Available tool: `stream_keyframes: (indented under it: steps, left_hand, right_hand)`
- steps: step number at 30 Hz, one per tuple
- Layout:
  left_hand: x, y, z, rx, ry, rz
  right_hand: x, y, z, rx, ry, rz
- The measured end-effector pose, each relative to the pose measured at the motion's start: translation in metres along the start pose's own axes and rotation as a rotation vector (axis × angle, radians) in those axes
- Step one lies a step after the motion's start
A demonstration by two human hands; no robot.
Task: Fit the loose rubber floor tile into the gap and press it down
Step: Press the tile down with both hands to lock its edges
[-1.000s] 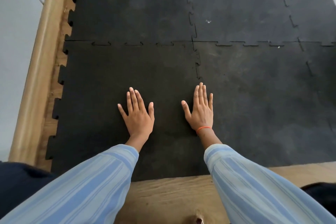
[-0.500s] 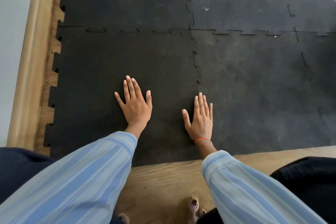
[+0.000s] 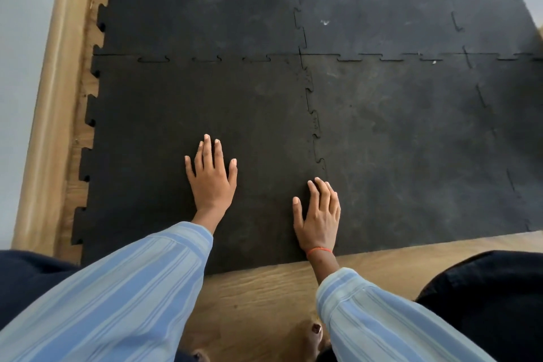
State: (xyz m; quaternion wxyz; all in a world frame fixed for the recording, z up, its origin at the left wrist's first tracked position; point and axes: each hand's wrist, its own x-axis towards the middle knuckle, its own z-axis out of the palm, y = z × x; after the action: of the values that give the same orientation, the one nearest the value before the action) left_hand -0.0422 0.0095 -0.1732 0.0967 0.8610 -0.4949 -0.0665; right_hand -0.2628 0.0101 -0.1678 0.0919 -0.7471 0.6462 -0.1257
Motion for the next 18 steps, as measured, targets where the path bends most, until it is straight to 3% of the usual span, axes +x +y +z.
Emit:
stream_keyframes:
  steps: [7,11,18]
  left_hand:
    - [-0.002,-0.004,0.001,-0.016,0.028,0.024]
    - [-0.007,-0.008,-0.001,-0.028,0.039,0.020]
    - [-0.034,-0.019,0.003,0.005,0.161,-0.083]
  right_hand:
    - [0.000,-0.005,0.004,-0.052,0.029,0.031]
    - [0.022,-0.024,0.011,0.071,0.095,0.034]
    - [0.033,-0.038,0.020,-0.025,-0.009,0.072]
